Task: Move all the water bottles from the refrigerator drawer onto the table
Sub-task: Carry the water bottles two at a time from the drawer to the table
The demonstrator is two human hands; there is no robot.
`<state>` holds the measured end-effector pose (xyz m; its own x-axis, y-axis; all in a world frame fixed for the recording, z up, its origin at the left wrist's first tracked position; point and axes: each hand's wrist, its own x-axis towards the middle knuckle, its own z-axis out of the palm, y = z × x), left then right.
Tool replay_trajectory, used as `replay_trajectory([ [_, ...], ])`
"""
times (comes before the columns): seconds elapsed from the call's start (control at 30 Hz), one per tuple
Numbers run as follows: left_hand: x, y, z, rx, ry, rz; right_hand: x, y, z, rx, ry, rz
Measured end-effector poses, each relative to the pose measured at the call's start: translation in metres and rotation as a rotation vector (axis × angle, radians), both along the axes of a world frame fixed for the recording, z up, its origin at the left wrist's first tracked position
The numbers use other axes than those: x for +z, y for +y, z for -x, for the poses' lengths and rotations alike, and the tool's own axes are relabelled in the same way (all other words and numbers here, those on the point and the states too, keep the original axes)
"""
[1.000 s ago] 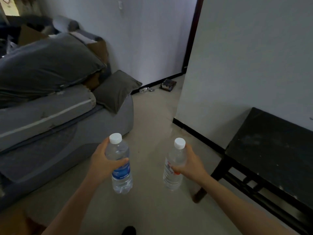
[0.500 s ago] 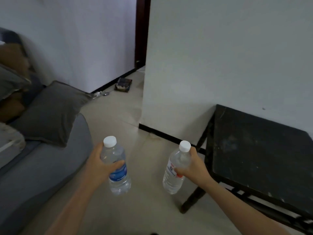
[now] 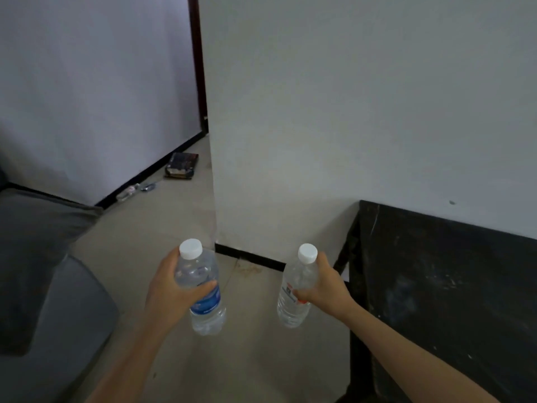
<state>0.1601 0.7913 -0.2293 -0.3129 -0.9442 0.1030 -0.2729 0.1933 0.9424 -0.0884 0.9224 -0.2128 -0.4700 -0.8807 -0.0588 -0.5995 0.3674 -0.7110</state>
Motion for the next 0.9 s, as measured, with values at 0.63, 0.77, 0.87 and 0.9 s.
replay_trajectory([
  [0.63, -0.035, -0.254, 0.215, -0.29, 0.002, 0.035, -0.019, -0.169, 0.165, -0.364, -0.01, -0.145],
  [0.77, -0.034, -0.303, 0.276, -0.456, -0.02, 0.035, -0.015, -0.18, 0.198, -0.53, -0.036, -0.134],
  [0.87, -0.036, -0.319, 0.323, -0.575, -0.022, 0.04, -0.017, -0.171, 0.217, -0.667, -0.07, -0.133],
  [0.9, -0.036, -0.318, 0.334, -0.59, -0.012, 0.03, -0.016, -0.167, 0.22, -0.707, -0.08, -0.131],
])
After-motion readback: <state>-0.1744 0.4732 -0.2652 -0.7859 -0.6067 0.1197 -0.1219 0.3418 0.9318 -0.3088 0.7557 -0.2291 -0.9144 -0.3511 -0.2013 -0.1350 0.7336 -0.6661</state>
